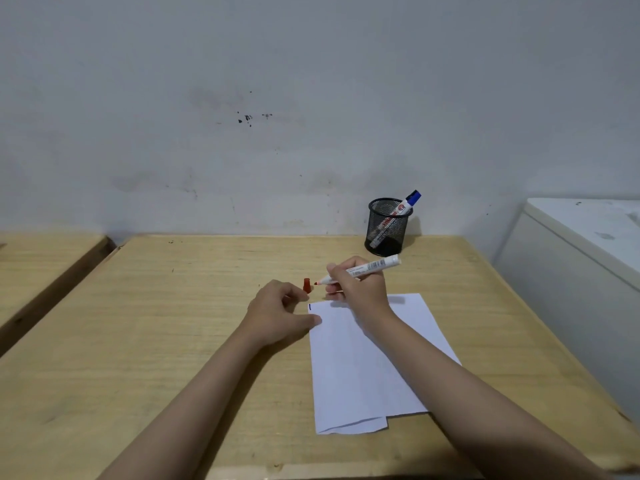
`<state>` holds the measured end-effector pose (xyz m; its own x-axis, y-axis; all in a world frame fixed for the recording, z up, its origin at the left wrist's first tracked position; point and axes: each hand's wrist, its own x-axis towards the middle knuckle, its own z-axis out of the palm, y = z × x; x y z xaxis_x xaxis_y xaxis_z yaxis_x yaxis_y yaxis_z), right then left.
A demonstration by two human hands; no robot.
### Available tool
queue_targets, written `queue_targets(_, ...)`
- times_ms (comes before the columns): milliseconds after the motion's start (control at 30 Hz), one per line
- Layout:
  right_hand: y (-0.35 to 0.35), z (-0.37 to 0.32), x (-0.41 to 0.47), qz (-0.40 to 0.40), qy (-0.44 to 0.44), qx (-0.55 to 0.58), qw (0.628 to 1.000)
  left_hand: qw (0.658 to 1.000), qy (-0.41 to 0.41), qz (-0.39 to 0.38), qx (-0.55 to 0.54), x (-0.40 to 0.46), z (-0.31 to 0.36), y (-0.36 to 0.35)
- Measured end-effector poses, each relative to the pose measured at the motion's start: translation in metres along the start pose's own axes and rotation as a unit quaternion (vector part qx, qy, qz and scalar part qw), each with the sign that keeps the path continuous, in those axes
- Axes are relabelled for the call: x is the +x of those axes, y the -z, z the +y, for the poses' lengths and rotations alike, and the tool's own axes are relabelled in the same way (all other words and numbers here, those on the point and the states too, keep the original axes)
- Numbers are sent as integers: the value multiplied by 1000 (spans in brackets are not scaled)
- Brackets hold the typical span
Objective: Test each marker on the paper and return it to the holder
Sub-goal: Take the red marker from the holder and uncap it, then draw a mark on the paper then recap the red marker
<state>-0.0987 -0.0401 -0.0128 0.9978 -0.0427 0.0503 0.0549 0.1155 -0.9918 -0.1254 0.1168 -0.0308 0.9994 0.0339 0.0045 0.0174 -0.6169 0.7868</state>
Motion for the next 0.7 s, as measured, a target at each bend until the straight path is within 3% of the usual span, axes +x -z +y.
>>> queue_targets(167,4,20,4,37,-16,-41,998,998,-33,-4,51,4,-3,-1)
queue_targets(700,2,30,6,-13,20,-61,998,991,-64,29,113,11,-13,1)
